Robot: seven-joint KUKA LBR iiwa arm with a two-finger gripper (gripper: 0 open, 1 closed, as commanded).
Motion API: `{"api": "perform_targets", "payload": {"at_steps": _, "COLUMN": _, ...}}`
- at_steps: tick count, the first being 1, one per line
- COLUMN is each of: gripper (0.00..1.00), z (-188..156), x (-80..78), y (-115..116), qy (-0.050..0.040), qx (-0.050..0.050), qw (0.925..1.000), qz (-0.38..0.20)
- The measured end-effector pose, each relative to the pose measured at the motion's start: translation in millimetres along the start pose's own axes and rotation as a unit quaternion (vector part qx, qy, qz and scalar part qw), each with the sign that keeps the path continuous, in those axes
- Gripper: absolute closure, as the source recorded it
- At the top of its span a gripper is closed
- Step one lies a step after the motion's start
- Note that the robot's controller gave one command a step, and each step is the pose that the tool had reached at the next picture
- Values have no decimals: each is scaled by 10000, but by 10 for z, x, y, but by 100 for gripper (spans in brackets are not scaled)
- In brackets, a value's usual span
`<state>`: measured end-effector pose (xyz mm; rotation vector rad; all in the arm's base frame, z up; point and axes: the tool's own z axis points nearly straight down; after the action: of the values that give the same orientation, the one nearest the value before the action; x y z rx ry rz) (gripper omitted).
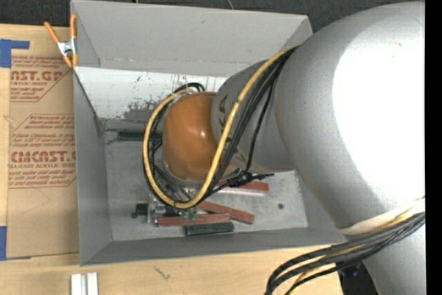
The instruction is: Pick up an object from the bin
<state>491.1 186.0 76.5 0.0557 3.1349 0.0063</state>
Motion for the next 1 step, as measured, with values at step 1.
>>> {"api": "perform_targets", "payload": {"at_steps": 1, "gripper": 100, "z": 0, "x": 0, "y": -2, "qy": 1, "qx": -2, "qw": 10000, "qz": 3}}
